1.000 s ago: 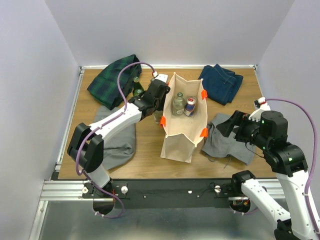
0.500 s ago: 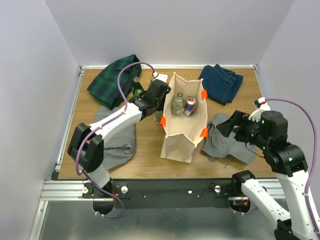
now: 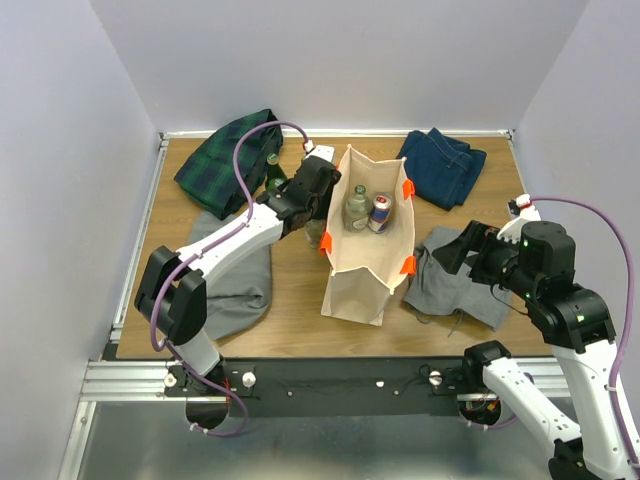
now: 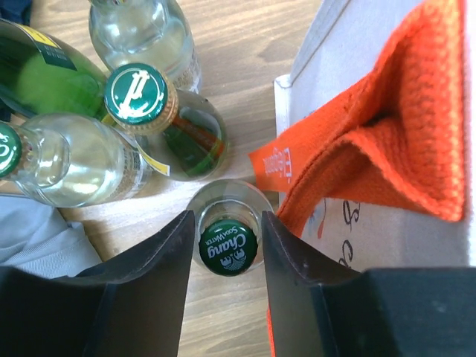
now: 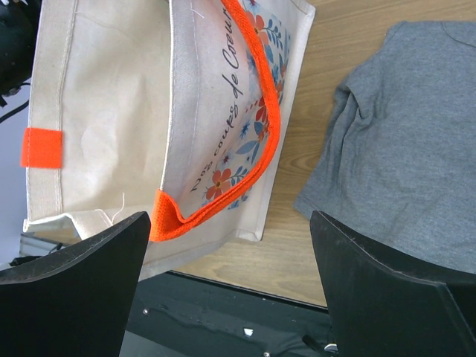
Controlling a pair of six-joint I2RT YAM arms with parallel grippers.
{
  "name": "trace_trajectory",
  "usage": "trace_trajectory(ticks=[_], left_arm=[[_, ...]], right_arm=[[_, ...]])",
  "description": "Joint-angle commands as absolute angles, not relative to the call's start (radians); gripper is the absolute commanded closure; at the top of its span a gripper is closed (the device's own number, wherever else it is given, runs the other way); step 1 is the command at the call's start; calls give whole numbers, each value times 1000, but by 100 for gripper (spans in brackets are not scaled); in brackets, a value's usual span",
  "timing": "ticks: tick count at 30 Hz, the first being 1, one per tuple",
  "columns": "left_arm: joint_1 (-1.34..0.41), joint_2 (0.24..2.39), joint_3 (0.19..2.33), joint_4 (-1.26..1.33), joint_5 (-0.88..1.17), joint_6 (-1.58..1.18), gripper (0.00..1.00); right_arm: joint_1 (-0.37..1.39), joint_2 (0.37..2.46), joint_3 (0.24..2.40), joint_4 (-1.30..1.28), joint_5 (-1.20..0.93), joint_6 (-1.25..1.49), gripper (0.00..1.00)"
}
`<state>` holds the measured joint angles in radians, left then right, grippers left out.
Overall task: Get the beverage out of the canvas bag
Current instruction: Place the drink at the center of the board.
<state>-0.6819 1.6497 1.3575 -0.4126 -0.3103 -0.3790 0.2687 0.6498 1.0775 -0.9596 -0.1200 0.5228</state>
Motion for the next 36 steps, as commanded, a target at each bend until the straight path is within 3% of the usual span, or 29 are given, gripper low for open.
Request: trace_trajectory(ticks=[1, 12, 16, 19, 26, 36], left_arm=[[-680, 1623, 1382, -397, -347, -385, 49], [-681, 1563, 1361, -429, -382, -390, 37], [-681, 1502, 1326, -439, -393, -394, 22], [-681, 1436, 1312, -419, -397, -382, 1], [-681, 1368, 1407, -494, -333, -345, 1], [-687, 1371, 1552, -534, -25, -296, 1]], right_arm=[[273, 643, 1066, -960, -112, 518, 3], [273, 641, 1068, -963, -109, 518, 3], [273, 634, 1072, -980, -97, 517, 3], [273, 621, 1055, -976, -97, 523, 3], [273, 632, 1048, -959, -112, 523, 3], [273, 618, 1045, -973, -110, 526, 3]])
